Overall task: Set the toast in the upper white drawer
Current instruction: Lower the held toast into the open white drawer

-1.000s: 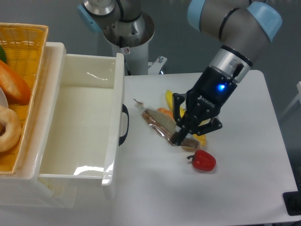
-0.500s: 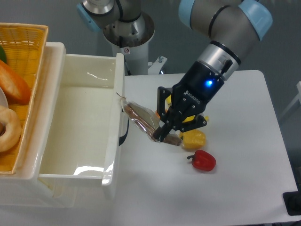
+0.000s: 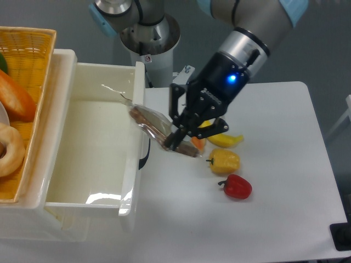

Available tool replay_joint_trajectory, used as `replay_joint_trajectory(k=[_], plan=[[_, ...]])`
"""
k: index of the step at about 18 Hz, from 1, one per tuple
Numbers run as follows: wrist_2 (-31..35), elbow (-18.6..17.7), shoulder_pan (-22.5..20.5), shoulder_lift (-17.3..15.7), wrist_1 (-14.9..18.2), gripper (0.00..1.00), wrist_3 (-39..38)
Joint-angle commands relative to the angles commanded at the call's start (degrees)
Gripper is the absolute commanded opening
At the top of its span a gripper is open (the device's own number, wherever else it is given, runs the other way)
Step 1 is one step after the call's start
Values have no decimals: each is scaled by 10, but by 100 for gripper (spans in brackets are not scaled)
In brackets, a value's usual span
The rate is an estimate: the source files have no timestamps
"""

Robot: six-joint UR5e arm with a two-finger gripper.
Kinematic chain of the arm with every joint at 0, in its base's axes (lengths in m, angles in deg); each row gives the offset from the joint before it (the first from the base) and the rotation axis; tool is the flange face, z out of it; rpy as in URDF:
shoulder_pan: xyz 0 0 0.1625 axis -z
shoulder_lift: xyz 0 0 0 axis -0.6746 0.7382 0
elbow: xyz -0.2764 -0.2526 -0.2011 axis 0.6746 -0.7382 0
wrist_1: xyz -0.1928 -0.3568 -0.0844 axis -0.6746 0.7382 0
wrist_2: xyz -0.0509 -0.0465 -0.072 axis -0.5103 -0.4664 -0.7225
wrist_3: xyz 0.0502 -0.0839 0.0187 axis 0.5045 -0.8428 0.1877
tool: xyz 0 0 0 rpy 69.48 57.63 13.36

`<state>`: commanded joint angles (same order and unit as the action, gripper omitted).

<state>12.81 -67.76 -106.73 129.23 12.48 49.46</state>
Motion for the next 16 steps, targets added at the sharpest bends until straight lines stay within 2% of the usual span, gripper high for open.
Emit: replay_joint_trajectory(k=[4,10,16], plan=[[-1,-3,17,0,-1,0,-2],[-6,-28,33,-2,-1,0,1],[-25,-33,55,0,-1,0,0]])
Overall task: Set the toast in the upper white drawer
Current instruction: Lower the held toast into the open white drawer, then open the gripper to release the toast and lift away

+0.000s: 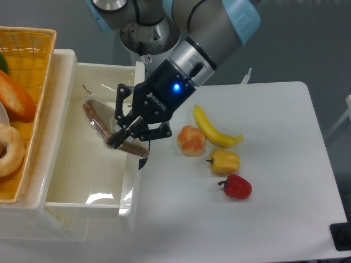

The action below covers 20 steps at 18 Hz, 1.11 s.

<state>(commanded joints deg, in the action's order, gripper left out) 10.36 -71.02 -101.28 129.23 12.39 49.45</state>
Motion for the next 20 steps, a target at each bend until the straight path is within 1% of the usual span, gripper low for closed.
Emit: replay_joint_trajectory(k=[4,8,11,12,15,16,18,20], plan=[[-5,-5,11,1,-1,0,4],[-4,-22,11,1,-3,0,6],[-5,-25,11,0,-3,0,6],[-5,-25,11,0,-3,3,6],[-5,-28,12,0,-4,5,7],[-5,-28,12,0,-5,7,7],[-6,-28,12,0,-6,12,7],[-6,-28,12,0,-7,21,8]])
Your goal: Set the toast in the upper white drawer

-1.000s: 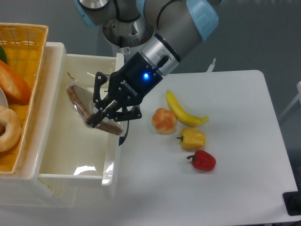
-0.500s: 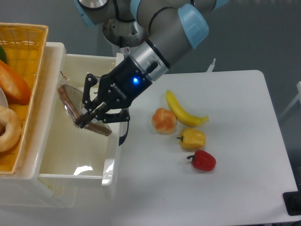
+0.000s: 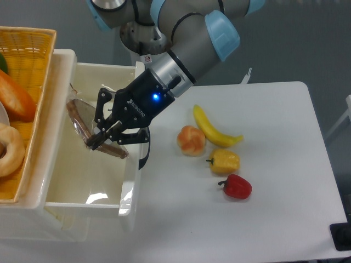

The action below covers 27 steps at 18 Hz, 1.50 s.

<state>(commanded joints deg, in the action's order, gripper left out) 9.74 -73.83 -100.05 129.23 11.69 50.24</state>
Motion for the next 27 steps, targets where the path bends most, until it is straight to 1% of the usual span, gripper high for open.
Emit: replay_joint_trajectory(k=[3,5,11,14,15,16,17,18,19,24,25,26,27], plan=[[1,-2,0,1,0,31,15],[1,-2,2,1,0,34,15],[0,-2,3,1,0,39,15],[1,-1,1,1,0,43,15],[1,-1,-1,1,0,46,15],[1,2,-4,2,-1,51,16],[1,5,-10,3,-1,65,18],[1,7,-21,3,-2,85,27],[2,7,-29,3,-1,100,35],[9,14,-64,4,-4,100,44],[20,16,-66,5,-4,100,48],[48,16,-67,5,-5,100,49],[90,16,-71,5,-10,100,49]])
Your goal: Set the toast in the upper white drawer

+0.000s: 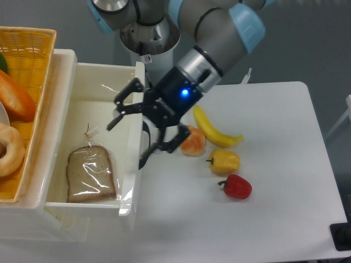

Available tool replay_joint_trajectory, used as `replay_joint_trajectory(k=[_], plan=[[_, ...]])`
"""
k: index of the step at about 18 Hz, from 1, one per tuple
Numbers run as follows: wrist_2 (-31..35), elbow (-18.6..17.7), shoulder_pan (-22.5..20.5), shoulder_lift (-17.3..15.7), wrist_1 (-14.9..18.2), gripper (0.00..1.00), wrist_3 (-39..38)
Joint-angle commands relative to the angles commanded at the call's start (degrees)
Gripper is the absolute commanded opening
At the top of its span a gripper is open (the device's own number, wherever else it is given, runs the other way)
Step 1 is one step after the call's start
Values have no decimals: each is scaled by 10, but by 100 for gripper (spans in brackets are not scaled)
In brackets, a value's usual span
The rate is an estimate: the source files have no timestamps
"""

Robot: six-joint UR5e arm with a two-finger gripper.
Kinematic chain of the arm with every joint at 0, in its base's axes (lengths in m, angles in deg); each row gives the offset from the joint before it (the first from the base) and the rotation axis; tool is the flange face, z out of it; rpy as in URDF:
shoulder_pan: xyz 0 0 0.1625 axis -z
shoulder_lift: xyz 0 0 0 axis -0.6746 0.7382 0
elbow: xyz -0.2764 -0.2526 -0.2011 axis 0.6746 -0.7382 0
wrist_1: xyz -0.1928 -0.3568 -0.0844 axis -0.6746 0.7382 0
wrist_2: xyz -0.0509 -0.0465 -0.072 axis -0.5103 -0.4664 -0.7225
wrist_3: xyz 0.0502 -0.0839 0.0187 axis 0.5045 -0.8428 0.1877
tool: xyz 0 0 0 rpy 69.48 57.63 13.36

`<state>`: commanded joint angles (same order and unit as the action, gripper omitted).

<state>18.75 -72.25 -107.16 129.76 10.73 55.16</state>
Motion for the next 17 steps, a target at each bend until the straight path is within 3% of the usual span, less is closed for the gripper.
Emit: replay_joint_trajectory(k=[4,7,13,17], plan=[[120,0,-22,2,-12,100,14],[166,1,-43,2,-11,100,47],[368,14,-47,34,-13,100,122],[435,11,-47,52,-18,100,132]])
